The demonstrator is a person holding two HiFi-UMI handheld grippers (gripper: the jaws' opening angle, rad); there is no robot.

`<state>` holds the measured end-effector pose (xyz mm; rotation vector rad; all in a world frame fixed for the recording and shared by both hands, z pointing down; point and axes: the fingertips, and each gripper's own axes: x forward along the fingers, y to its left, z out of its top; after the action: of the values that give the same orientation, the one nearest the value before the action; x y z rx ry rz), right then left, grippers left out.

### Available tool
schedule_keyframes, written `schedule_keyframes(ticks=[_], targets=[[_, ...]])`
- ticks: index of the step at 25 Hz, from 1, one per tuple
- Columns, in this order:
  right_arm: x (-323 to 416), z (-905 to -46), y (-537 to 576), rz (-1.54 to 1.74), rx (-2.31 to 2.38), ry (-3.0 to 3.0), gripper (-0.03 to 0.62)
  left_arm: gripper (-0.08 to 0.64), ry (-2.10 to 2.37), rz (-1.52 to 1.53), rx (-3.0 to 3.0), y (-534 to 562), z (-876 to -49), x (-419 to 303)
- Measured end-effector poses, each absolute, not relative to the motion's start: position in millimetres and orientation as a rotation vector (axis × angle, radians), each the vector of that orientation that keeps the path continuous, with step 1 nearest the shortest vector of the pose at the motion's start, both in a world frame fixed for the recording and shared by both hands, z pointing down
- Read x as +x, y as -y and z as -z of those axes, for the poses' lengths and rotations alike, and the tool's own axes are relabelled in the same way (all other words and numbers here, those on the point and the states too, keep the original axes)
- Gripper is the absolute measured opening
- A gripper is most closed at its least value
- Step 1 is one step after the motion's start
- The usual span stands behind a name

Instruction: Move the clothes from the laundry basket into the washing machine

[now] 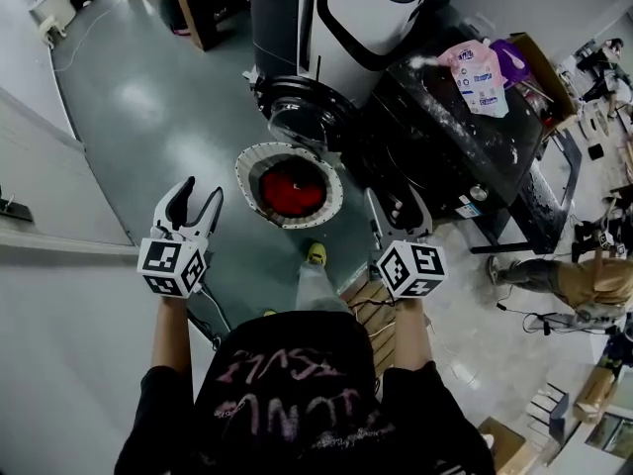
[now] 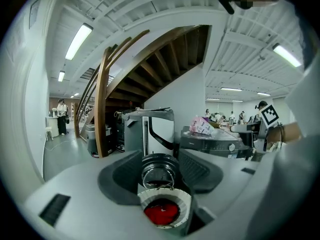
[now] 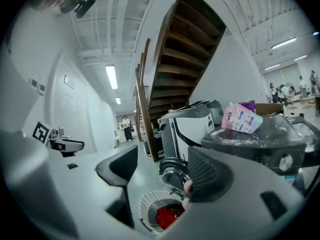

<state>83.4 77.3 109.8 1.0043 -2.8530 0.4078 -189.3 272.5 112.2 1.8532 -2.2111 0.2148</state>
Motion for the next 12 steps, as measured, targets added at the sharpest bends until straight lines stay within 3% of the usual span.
schedule_keyframes(ticks=[12], targets=[[43,-133,52,-0.418,0.880,2.810,0.316,0.230,2.165,-0.271,1.811,-151,-124,-214]])
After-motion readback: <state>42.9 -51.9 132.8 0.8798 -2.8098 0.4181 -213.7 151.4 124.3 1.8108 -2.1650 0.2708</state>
